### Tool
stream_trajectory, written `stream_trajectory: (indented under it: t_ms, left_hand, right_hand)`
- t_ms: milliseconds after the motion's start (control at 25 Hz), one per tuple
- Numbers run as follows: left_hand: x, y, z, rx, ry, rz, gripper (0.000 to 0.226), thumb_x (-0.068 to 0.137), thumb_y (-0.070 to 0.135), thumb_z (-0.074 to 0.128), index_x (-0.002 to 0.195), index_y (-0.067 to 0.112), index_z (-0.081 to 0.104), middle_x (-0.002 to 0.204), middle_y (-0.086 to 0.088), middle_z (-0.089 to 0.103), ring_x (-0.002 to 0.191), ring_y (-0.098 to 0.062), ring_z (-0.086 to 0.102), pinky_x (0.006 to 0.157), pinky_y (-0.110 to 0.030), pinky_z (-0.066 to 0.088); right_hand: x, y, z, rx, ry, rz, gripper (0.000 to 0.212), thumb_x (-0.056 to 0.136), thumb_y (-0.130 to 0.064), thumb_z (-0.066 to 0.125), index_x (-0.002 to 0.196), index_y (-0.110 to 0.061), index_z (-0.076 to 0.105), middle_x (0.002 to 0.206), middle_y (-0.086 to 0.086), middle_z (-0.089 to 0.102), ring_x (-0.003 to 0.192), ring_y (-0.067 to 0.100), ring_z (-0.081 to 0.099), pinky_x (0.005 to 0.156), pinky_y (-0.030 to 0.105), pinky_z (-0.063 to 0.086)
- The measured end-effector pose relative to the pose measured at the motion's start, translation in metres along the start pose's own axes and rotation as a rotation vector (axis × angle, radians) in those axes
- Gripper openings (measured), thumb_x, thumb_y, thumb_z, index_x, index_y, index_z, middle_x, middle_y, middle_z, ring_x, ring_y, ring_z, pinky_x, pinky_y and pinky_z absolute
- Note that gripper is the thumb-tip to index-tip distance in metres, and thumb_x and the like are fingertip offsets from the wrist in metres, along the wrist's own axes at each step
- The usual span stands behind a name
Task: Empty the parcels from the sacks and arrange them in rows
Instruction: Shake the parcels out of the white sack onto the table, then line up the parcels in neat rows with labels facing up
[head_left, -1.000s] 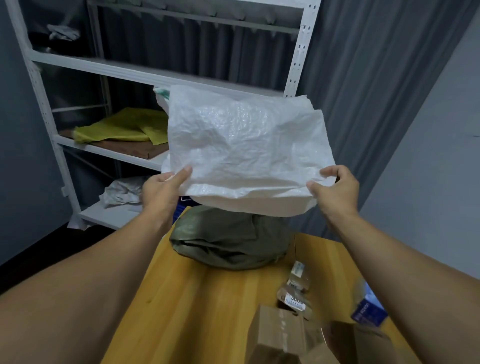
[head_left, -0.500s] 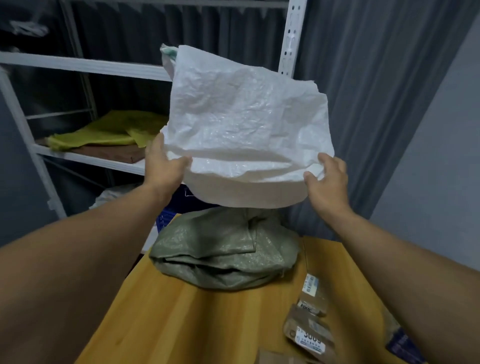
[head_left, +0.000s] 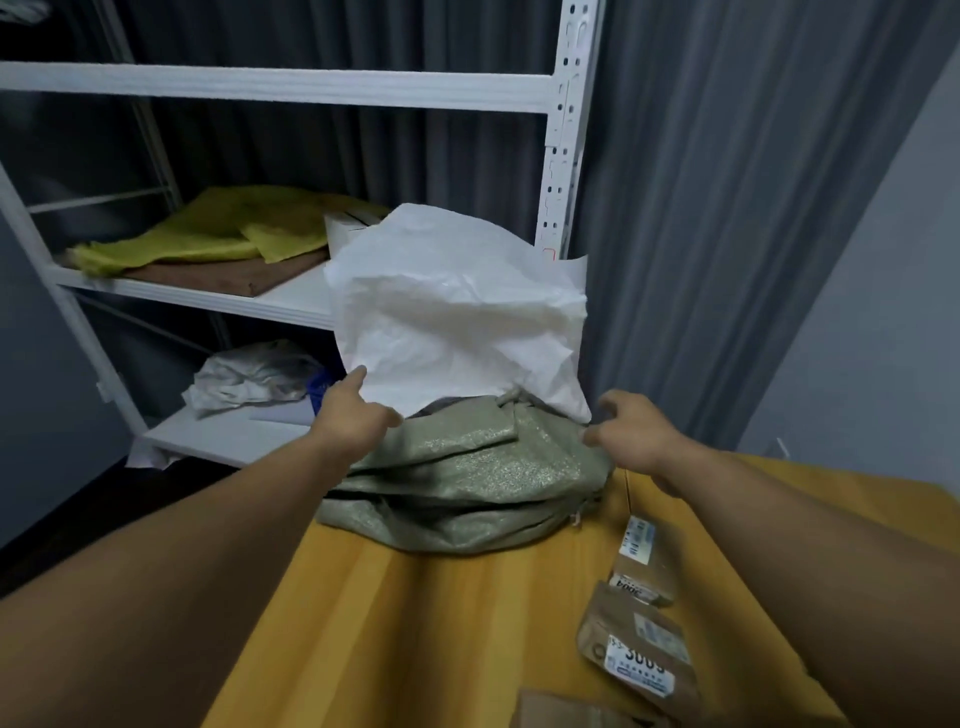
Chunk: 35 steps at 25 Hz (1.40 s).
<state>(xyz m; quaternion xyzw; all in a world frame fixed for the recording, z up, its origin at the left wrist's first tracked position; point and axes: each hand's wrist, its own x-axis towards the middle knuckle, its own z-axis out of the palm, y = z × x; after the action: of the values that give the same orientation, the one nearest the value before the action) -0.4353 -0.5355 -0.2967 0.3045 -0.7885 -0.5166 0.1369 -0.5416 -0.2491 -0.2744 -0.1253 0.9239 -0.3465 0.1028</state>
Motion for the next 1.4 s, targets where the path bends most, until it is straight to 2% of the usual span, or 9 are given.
stream_trajectory:
  t_ms: [80, 160, 280, 440, 600, 800, 920, 1000, 1400]
  left_hand:
    - [-0.008, -0.008, 0.004, 0.031, -0.009, 0.0, 0.082, 0.091, 0.011, 0.067, 0.158, 0.027, 0.021, 0.151, -0.002, 0.036, 0.101, -0.023, 0.056, 0.088, -0.039, 0.042]
    - [-0.015, -0.008, 0.001, 0.057, -0.015, -0.003, 0.083, 0.089, 0.013, 0.068, 0.157, 0.031, 0.023, 0.161, -0.003, 0.026, 0.127, -0.034, 0.047, 0.092, -0.04, 0.043]
    - [-0.03, 0.008, -0.006, 0.01, -0.034, 0.021, 0.082, 0.091, 0.01, 0.067, 0.157, 0.032, 0.023, 0.163, -0.003, 0.021, 0.142, -0.033, 0.033, 0.098, -0.041, 0.041]
    - [-0.054, 0.035, -0.023, -0.043, -0.058, 0.06, 0.083, 0.09, 0.009, 0.067, 0.157, 0.03, 0.023, 0.164, 0.0, 0.018, 0.148, -0.028, 0.025, 0.111, -0.042, 0.034]
    - [-0.09, 0.066, -0.043, -0.079, -0.081, 0.07, 0.083, 0.09, 0.009, 0.068, 0.156, 0.032, 0.024, 0.163, -0.002, 0.021, 0.147, -0.029, 0.027, 0.112, -0.044, 0.035]
    - [-0.155, 0.11, -0.065, -0.117, -0.088, 0.138, 0.082, 0.089, 0.011, 0.068, 0.156, 0.031, 0.026, 0.161, -0.004, 0.029, 0.145, -0.027, 0.032, 0.111, -0.043, 0.038]
    - [-0.211, 0.122, -0.07, -0.115, -0.114, 0.132, 0.082, 0.09, 0.012, 0.068, 0.156, 0.031, 0.025, 0.161, -0.003, 0.029, 0.143, -0.028, 0.034, 0.11, -0.042, 0.038]
    - [-0.248, 0.129, -0.071, -0.119, -0.139, 0.135, 0.08, 0.091, 0.011, 0.067, 0.157, 0.03, 0.024, 0.161, -0.003, 0.027, 0.144, -0.029, 0.034, 0.108, -0.041, 0.037]
    - [-0.4, 0.173, -0.071, -0.093, -0.155, 0.149, 0.083, 0.089, 0.01, 0.069, 0.157, 0.027, 0.024, 0.156, -0.011, 0.034, 0.136, -0.031, 0.043, 0.105, -0.039, 0.042]
  right_hand:
    - [-0.003, 0.003, 0.004, 0.005, -0.016, 0.01, 0.041, 0.091, -0.015, 0.069, 0.128, -0.006, 0.054, 0.117, 0.007, 0.054, 0.104, 0.025, 0.055, 0.098, 0.045, 0.051]
    - [-0.008, 0.004, 0.006, -0.001, -0.035, 0.023, 0.036, 0.091, -0.016, 0.07, 0.122, -0.007, 0.056, 0.115, 0.008, 0.057, 0.104, 0.027, 0.058, 0.096, 0.049, 0.053]
    - [-0.02, -0.006, 0.001, 0.004, -0.04, 0.025, 0.035, 0.09, -0.018, 0.071, 0.121, -0.009, 0.056, 0.117, 0.009, 0.058, 0.105, 0.029, 0.06, 0.093, 0.049, 0.055]
    - [-0.042, -0.029, -0.013, 0.035, -0.046, 0.02, 0.035, 0.092, -0.018, 0.07, 0.123, -0.008, 0.056, 0.119, 0.014, 0.059, 0.099, 0.025, 0.061, 0.088, 0.045, 0.056]
    - [-0.081, -0.059, -0.038, 0.072, -0.076, 0.018, 0.033, 0.092, -0.015, 0.068, 0.12, 0.0, 0.057, 0.121, 0.023, 0.061, 0.083, 0.022, 0.053, 0.068, 0.037, 0.05]
    - [-0.151, -0.103, -0.081, 0.115, -0.073, -0.031, 0.034, 0.093, -0.016, 0.067, 0.122, 0.0, 0.057, 0.099, 0.012, 0.057, 0.085, 0.025, 0.055, 0.069, 0.039, 0.053]
    - [-0.206, -0.121, -0.105, 0.112, -0.071, -0.047, 0.038, 0.094, -0.014, 0.066, 0.127, 0.001, 0.055, 0.115, 0.02, 0.063, 0.104, 0.036, 0.063, 0.087, 0.05, 0.057]
    - [-0.243, -0.124, -0.118, 0.09, -0.069, -0.055, 0.038, 0.094, -0.015, 0.067, 0.127, 0.0, 0.055, 0.124, 0.021, 0.059, 0.113, 0.037, 0.06, 0.09, 0.051, 0.056]
    - [-0.376, -0.067, -0.173, 0.114, -0.078, -0.033, 0.026, 0.095, -0.018, 0.068, 0.117, -0.008, 0.059, 0.112, 0.008, 0.059, 0.097, 0.022, 0.058, 0.087, 0.047, 0.058]
